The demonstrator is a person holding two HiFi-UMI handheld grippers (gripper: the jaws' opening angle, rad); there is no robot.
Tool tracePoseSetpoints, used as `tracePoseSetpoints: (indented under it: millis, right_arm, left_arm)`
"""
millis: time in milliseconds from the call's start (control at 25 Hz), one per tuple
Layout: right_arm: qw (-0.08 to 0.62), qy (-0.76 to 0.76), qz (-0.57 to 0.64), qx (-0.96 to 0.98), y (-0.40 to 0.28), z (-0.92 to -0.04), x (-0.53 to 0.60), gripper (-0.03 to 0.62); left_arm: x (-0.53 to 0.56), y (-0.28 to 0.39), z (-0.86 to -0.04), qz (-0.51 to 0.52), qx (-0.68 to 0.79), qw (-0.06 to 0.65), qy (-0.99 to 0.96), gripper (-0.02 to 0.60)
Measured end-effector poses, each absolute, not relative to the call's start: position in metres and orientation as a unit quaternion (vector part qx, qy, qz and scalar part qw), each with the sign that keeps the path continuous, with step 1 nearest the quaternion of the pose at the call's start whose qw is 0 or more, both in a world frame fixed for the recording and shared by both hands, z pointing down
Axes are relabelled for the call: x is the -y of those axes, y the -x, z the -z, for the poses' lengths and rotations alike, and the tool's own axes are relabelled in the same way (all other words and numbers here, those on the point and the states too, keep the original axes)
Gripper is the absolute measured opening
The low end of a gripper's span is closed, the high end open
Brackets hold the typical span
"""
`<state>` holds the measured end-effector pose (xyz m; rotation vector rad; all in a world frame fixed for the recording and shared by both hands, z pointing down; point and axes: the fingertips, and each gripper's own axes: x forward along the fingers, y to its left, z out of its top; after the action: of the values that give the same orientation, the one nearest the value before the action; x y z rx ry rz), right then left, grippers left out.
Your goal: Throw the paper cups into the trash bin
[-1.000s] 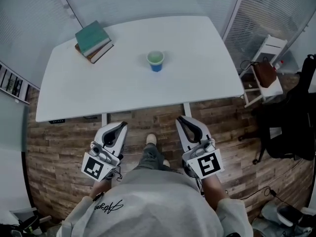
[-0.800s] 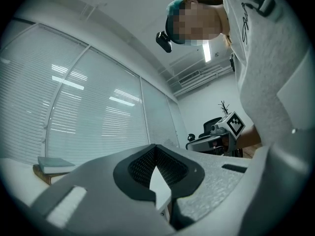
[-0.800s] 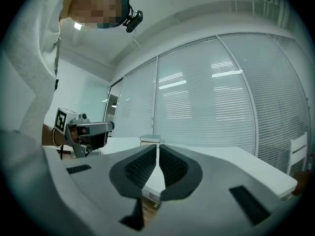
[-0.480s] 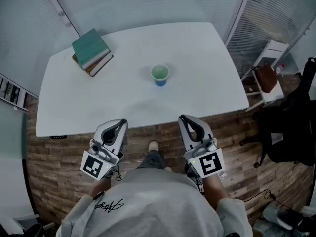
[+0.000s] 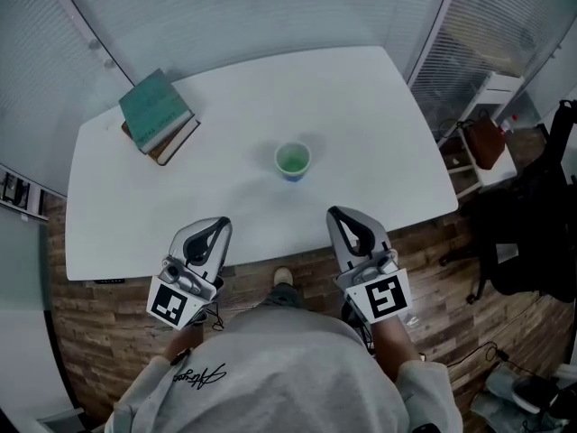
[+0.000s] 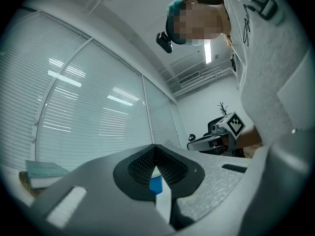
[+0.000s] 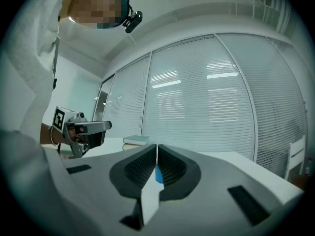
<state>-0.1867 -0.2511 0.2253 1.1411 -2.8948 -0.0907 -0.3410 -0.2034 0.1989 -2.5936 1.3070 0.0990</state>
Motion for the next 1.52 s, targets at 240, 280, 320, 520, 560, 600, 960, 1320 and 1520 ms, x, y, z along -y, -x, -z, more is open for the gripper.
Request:
tracePoseSetpoints:
  millis: [240,280,320,520,560,600,960,1320,1520]
  right_arm:
    - [0.013,-0.38,0.028,0.924,0.196,-0.221,0.273,0.012]
    - [0.014,-0.382,0.028,0.923,0.198,-0.22,0.277,0.012]
    - [0.014,-0.385,0.029,0.922,0.199,-0.22,0.28,0.012]
    - [0.014,-0.398,0.033,0.917,0.205,-0.219,0.295,0.014]
    - [0.014,-0.402,0.033,0.915,0.205,-0.22,0.298,0.012]
    - [0.014,-0.405,0.033,0.913,0.206,-0.22,0.301,0.012]
    - [0.019,-0.43,0.031,0.902,0.204,-0.225,0.318,0.012]
    - [0.024,-0.395,0.025,0.918,0.198,-0.228,0.327,0.012]
    - [0.04,-0.353,0.007,0.935,0.202,-0.24,0.332,0.014]
  left_arm:
    - [0.23,0.352,-0.198,-0.031,-0.434,0.109,0.894,0.003]
    - [0.235,0.354,-0.198,-0.029,-0.431,0.107,0.895,0.003]
    - [0.239,0.355,-0.198,-0.026,-0.429,0.106,0.897,0.003]
    - [0.257,0.362,-0.202,-0.017,-0.417,0.105,0.903,0.003]
    - [0.26,0.363,-0.202,-0.016,-0.414,0.104,0.904,0.003]
    - [0.263,0.365,-0.202,-0.016,-0.411,0.103,0.905,0.003]
    - [0.284,0.369,-0.208,-0.02,-0.392,0.09,0.915,0.003]
    - [0.292,0.369,-0.213,-0.001,-0.419,0.089,0.903,0.003]
    - [0.295,0.373,-0.214,-0.005,-0.436,0.084,0.896,0.003]
